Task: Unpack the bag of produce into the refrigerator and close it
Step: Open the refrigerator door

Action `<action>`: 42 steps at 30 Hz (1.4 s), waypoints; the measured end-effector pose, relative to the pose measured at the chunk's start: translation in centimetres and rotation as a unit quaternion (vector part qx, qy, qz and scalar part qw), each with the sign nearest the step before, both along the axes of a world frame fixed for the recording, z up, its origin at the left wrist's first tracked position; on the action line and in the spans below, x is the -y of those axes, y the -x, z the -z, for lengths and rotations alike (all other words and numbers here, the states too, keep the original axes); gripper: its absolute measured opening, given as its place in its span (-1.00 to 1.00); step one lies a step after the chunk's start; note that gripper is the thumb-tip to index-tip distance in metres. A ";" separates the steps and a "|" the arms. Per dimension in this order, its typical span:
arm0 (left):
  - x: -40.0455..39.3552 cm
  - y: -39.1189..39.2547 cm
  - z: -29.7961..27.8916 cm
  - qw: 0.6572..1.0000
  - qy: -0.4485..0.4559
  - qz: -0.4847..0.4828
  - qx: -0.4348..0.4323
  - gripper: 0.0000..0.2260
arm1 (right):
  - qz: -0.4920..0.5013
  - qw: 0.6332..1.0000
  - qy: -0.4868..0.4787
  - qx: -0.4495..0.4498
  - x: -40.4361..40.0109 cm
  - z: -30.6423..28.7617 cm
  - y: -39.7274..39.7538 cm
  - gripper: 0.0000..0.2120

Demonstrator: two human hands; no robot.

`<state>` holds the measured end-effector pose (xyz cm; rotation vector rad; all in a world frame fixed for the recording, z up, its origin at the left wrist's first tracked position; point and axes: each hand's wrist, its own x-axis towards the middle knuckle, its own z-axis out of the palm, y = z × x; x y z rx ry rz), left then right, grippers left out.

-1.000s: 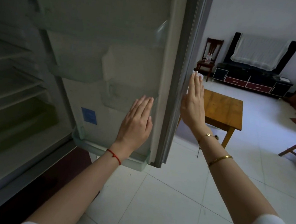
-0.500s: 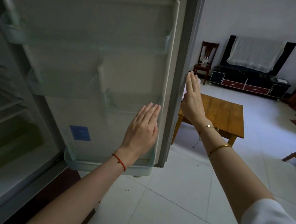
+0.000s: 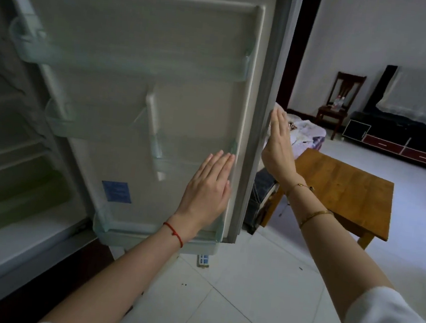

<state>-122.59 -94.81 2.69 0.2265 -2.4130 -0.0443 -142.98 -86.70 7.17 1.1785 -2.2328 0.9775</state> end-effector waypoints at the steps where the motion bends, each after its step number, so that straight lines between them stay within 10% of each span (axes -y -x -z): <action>1: 0.0 0.5 0.0 1.000 -0.003 -0.009 0.001 -0.53 | -0.008 1.000 0.001 0.004 0.3 0.0 0.6 -0.25; 29: -1.4 8.1 -0.5 0.980 -0.042 -0.187 0.045 -0.48 | -0.160 0.984 -0.035 0.071 3.4 -1.6 9.0 -0.20; 42: -3.0 4.0 -0.5 0.969 -0.057 -0.238 0.026 -0.47 | -0.219 0.971 0.094 0.005 0.9 -0.5 3.5 -0.51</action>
